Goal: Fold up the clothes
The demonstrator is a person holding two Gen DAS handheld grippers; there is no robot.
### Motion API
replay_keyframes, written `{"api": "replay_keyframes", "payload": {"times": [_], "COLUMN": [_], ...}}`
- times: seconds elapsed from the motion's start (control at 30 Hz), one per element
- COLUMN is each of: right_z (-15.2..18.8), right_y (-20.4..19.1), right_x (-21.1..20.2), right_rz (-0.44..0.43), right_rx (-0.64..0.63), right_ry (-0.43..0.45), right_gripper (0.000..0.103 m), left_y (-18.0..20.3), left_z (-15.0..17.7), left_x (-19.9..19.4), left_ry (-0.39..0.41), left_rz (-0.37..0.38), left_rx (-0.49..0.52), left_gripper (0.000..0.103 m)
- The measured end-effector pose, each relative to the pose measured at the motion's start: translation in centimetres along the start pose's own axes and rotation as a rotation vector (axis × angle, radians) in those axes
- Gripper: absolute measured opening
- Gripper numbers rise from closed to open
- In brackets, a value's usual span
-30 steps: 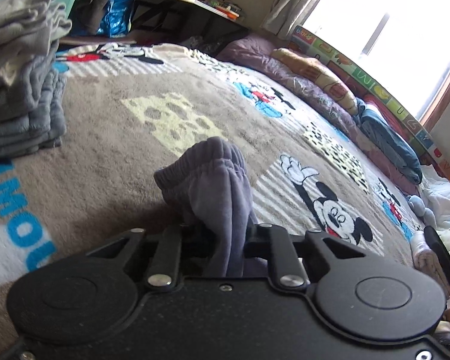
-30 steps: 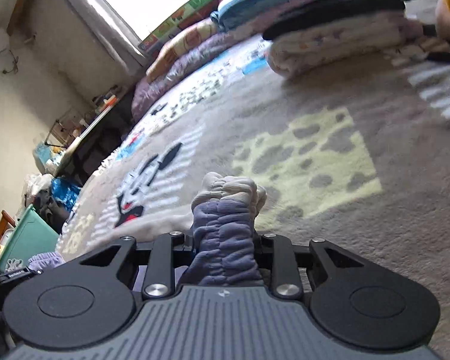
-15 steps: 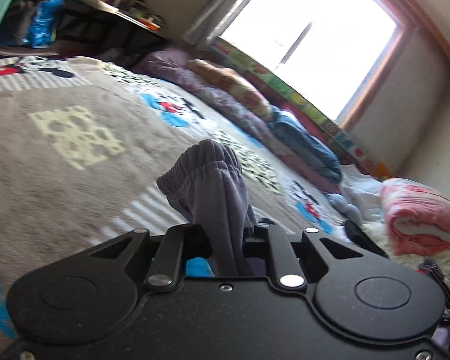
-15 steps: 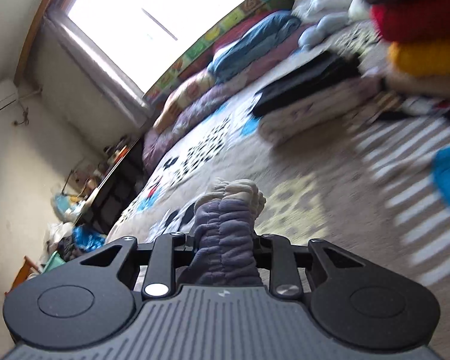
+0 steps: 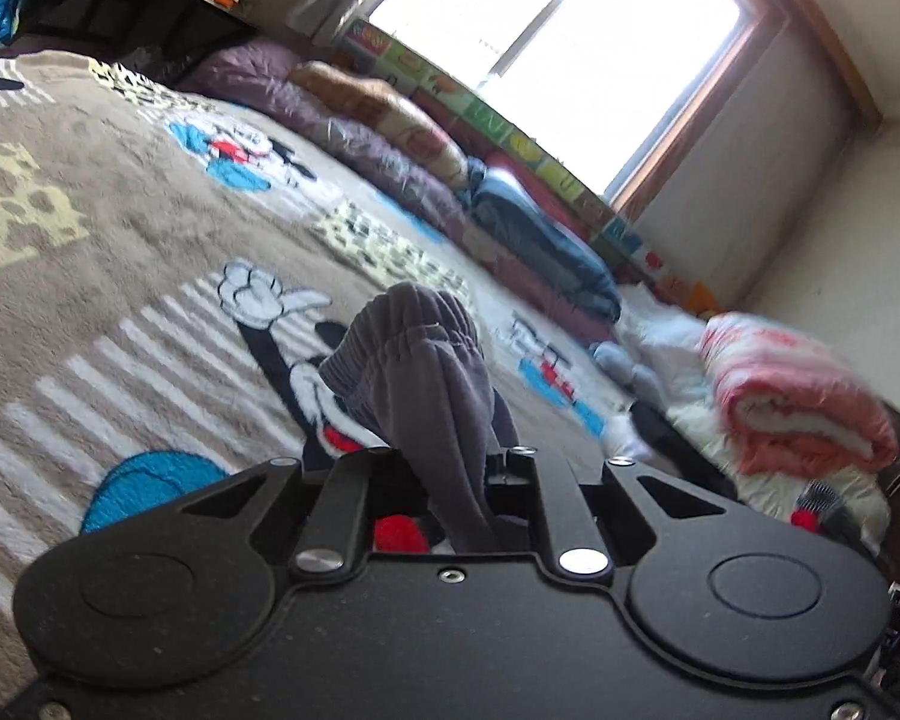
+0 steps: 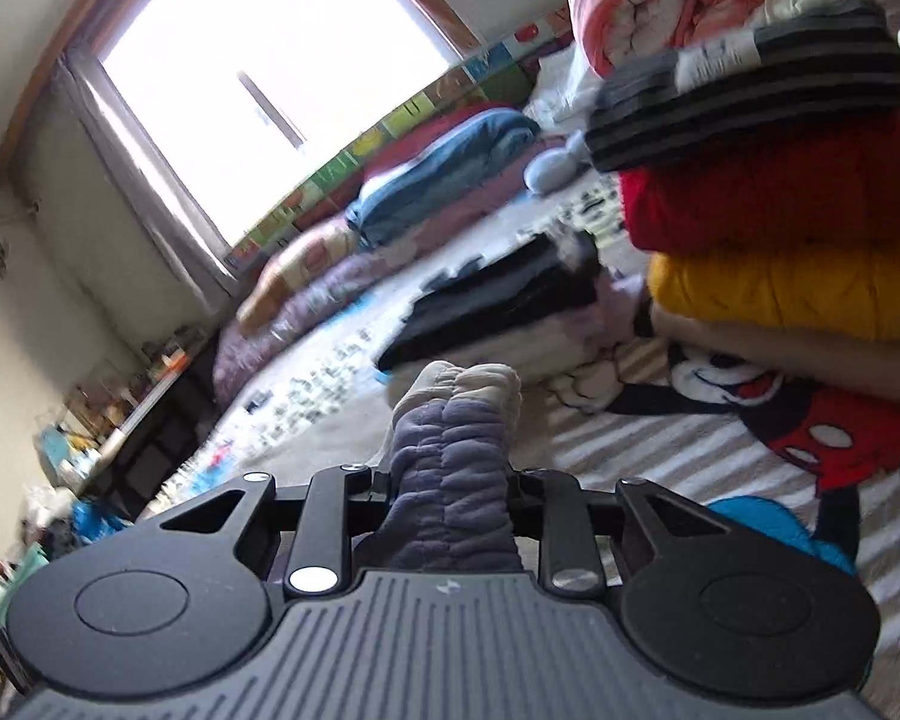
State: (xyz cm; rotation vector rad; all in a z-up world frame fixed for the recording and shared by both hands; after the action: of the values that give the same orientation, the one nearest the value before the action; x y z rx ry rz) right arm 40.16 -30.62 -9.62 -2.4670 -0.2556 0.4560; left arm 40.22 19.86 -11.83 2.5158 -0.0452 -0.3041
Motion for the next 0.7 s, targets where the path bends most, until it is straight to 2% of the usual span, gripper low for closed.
{"api": "replay_keyframes", "payload": {"times": [0.17,0.23,0.27,0.3,0.33,0.4,0.47,0.57,0.7], "right_z": [3.5,4.8,5.1,5.4,5.8,5.6,5.1,4.6,4.6], "right_y": [3.8,5.0,5.4,5.7,6.1,6.5,6.6,6.2,5.0], "right_x": [2.2,2.7,2.6,2.5,2.4,1.8,1.1,0.6,0.7], "right_rz": [0.080,0.112,0.125,0.138,0.150,0.160,0.164,0.140,0.093], "right_rx": [-0.016,-0.018,-0.020,-0.022,-0.023,-0.028,-0.056,-0.105,-0.173], "right_ry": [-0.062,-0.088,-0.092,-0.096,-0.100,-0.090,-0.082,-0.080,-0.100], "right_gripper": [0.027,0.030,0.034,0.037,0.039,0.050,0.055,0.055,0.061], "left_y": [-2.0,-3.2,-3.9,-4.7,-5.5,-6.8,-6.7,-5.8,-2.9], "left_z": [2.3,2.9,2.7,2.3,1.9,0.5,-0.8,-1.9,-2.1], "left_x": [0.6,0.3,0.1,-0.3,-0.7,-1.7,-2.4,-2.6,-0.9], "left_ry": [-0.145,-0.197,-0.210,-0.212,-0.212,-0.182,-0.141,-0.093,-0.105], "left_rz": [-0.089,-0.135,-0.173,-0.210,-0.247,-0.296,-0.290,-0.265,-0.194], "left_rx": [0.055,0.069,0.071,0.073,0.076,0.077,0.069,0.095,0.141], "left_gripper": [0.015,0.025,0.040,0.049,0.049,0.049,0.049,0.049,0.049]}}
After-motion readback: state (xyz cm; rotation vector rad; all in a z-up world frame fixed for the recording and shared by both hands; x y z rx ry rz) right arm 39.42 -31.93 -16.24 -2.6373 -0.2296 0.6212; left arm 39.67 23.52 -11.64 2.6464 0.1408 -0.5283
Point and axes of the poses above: each gripper's, at about its wrist camera, not at the fingertips, and x roughly the way its jaws point, y to its right, z to its underside, the point moved 10 cm from there along x, roughly the way its jaws point, and after that the axes turned 10 degrees about y, right-handed, at the moved point
